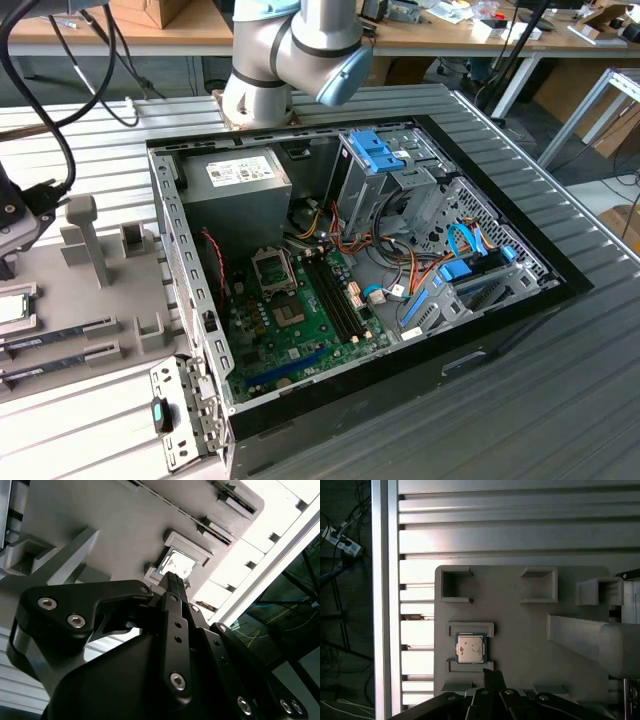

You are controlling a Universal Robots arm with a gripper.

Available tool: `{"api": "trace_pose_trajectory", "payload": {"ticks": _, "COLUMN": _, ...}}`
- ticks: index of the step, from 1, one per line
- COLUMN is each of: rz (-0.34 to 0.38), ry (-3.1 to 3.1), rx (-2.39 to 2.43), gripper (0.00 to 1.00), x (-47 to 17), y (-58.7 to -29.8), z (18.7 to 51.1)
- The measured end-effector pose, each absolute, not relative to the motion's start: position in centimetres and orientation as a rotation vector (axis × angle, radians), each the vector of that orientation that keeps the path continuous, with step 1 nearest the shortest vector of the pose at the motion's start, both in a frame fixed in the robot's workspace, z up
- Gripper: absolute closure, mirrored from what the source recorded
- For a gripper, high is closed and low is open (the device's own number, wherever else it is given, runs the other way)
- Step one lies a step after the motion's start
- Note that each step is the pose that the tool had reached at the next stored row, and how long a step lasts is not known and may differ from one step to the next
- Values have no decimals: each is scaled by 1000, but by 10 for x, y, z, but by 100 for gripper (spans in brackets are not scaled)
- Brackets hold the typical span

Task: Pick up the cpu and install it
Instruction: 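Reach for the cpu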

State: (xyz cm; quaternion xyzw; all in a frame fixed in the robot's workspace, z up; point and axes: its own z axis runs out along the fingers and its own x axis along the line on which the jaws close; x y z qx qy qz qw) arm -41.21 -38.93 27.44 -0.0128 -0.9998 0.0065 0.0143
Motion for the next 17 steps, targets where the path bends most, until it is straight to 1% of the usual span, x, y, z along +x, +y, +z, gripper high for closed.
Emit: {"api": "trace_pose_trajectory", "payload": {"ticks": 17, "rz": 20, "ry": -3113, "rx": -40, "gripper": 89, "x": -420, "y": -380, "z": 268}}
